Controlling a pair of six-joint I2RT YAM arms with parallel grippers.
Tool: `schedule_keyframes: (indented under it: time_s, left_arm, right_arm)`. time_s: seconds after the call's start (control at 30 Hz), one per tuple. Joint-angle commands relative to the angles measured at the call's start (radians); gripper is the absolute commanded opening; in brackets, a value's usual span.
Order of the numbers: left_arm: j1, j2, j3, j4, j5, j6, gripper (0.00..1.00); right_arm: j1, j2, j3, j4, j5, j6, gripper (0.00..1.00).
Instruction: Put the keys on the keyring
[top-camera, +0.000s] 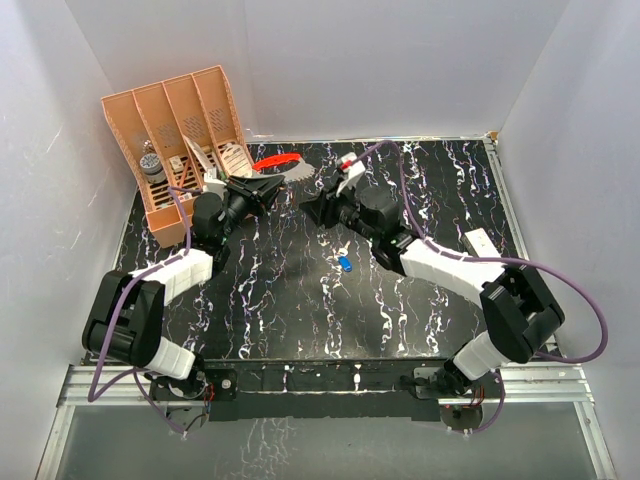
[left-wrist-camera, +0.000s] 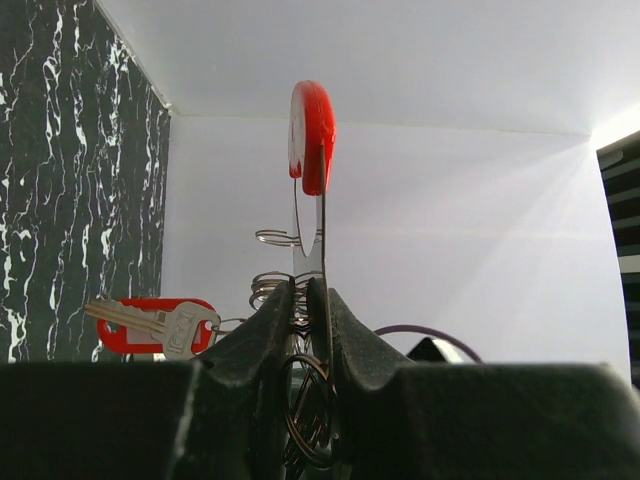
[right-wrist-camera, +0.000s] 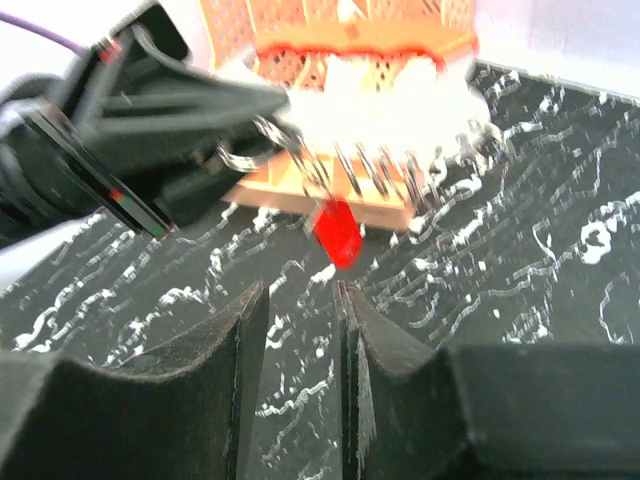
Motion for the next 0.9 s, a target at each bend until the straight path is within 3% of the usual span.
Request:
schedule_keyframes:
  time_s: [0.0,0.27,0.53,0.87]
  left_arm:
    - [-0.005,0.007,-0.005,0.091,0.037,-0.041,0.00]
    - [-0.005,0.006,-0.008,0.106,0.062,-0.047,0.00]
    - [-0.005,0.009,-0.003,0.123,0.081,-0.057,0.00]
    - [-0.004,0.002,-0.002,0.121,0.096,-0.055,0.00]
  right_arm:
    - [0.000,0.004,0.154,-0.052,-0.059,0.031,0.29]
    - [-0.003,0.047,0.241,-0.121,-0.051,0.044,0.27]
    - [-0.017,0.034,0.225,-0.123,-0.053,0.061,0.20]
    - [-0.044,0.036,0.214,-0.127,-0.048,0.064,0.22]
